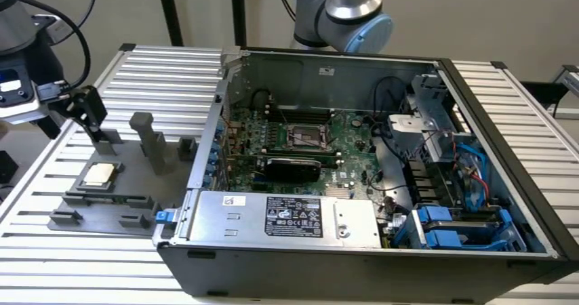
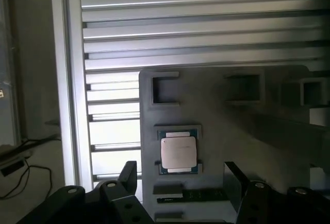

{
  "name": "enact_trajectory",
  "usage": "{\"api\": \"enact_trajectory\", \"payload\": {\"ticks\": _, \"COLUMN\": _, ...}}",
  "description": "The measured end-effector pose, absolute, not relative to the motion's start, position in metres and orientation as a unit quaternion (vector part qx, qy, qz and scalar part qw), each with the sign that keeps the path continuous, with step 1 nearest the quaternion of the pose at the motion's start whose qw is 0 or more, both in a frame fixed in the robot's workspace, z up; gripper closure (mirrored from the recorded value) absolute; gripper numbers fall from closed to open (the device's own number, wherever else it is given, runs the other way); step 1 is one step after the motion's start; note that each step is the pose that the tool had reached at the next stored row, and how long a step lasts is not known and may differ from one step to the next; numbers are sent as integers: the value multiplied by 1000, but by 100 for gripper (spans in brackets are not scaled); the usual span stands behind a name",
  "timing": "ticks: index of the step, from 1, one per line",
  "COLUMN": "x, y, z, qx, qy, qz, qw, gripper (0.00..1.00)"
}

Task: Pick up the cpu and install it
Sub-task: 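Pick up the cpu and move it towards the insertion slot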

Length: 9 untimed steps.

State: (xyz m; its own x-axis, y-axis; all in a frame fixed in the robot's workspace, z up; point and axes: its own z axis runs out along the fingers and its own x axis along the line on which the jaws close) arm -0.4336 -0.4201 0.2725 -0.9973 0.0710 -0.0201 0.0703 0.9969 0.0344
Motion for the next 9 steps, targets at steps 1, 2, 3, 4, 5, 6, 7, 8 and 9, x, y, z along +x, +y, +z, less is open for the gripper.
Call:
{"api": "enact_trajectory", "payload": {"ticks": 1, "x": -433, "y": -420, "z": 271, "qx": 35, "qy": 999, "qz": 17, "qw": 11, "gripper": 23}}
{"api": "enact_trajectory", "payload": {"ticks": 2, "x": -433, "y": -420, "z": 269, "qx": 35, "qy": 999, "qz": 17, "qw": 11, "gripper": 23}}
{"api": "enact_trajectory", "payload": {"ticks": 3, "x": -432, "y": -420, "z": 267, "qx": 35, "qy": 999, "qz": 17, "qw": 11, "gripper": 23}}
{"api": "enact_trajectory", "payload": {"ticks": 4, "x": -431, "y": -420, "z": 265, "qx": 35, "qy": 999, "qz": 17, "qw": 11, "gripper": 23}}
{"api": "enact_trajectory", "payload": {"ticks": 5, "x": -430, "y": -420, "z": 264, "qx": 35, "qy": 999, "qz": 17, "qw": 11, "gripper": 23}}
{"api": "enact_trajectory", "payload": {"ticks": 6, "x": -429, "y": -421, "z": 262, "qx": 35, "qy": 999, "qz": 17, "qw": 11, "gripper": 23}}
{"api": "enact_trajectory", "payload": {"ticks": 7, "x": -428, "y": -421, "z": 260, "qx": 35, "qy": 999, "qz": 17, "qw": 11, "gripper": 23}}
{"api": "enact_trajectory", "payload": {"ticks": 8, "x": -427, "y": -422, "z": 258, "qx": 35, "qy": 999, "qz": 17, "qw": 11, "gripper": 23}}
{"api": "enact_trajectory", "payload": {"ticks": 9, "x": -426, "y": -422, "z": 256, "qx": 35, "qy": 999, "qz": 17, "qw": 11, "gripper": 23}}
